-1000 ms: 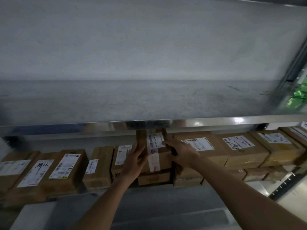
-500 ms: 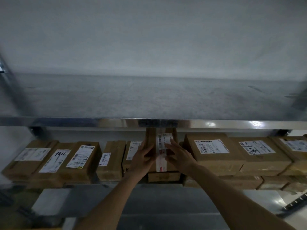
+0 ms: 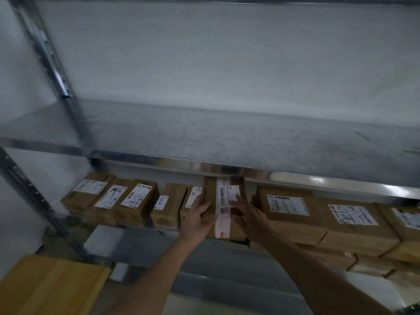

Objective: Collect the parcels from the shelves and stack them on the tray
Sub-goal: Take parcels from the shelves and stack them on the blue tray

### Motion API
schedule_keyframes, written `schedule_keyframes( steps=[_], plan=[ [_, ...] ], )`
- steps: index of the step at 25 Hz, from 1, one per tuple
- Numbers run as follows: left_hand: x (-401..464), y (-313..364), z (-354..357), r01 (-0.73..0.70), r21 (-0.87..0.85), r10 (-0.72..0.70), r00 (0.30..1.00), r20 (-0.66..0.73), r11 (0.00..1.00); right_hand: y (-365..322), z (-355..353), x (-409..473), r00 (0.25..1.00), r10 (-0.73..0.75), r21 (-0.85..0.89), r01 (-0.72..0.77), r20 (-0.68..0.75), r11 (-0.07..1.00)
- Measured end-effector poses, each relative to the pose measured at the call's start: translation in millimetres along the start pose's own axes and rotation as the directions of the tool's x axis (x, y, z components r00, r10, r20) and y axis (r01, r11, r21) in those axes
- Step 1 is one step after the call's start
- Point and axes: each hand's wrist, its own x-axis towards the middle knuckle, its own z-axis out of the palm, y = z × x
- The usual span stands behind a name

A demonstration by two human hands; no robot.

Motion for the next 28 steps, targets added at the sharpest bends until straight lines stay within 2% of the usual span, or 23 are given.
schedule_keyframes(
  steps=[3,5,9,12,17,20,23,28],
  plan=[
    [-43,18,-6,0.078,-0.042,-0.082,0.993,-0.086,0.996,-14,-1,-21,0.997,-0.072,0.008,0.072,0.042,0.997],
    [-80,32,-10,0.107,-0.034,-0.111,0.98,-0.162,0.994,-26,-3,-41,0.988,-0.131,-0.031,0.134,0.085,0.99],
    [-159,62,-27,0.14,-0.024,-0.14,0.936,-0.323,0.99,-67,-5,-80,0.945,-0.291,0.005,0.294,0.148,0.956],
    [-217,81,-57,0.234,0.042,-0.189,0.866,-0.463,0.971,-118,1,-102,0.897,-0.398,0.031,0.4,0.191,0.916],
    [-305,106,-128,0.297,0.07,-0.183,0.741,-0.646,0.952,-229,21,-131,0.794,-0.561,0.093,0.556,0.236,0.826],
    [-357,106,-181,0.345,0.031,-0.203,0.62,-0.757,0.938,-306,43,-147,0.714,-0.658,0.125,0.65,0.24,0.75],
    [-405,100,-232,0.402,0.043,-0.194,0.528,-0.827,0.915,-376,71,-162,0.639,-0.724,0.179,0.705,0.258,0.686],
    [-472,79,-284,0.437,-0.027,-0.232,0.422,-0.876,0.899,-456,118,-184,0.545,-0.776,0.228,0.751,0.317,0.62]
  ],
)
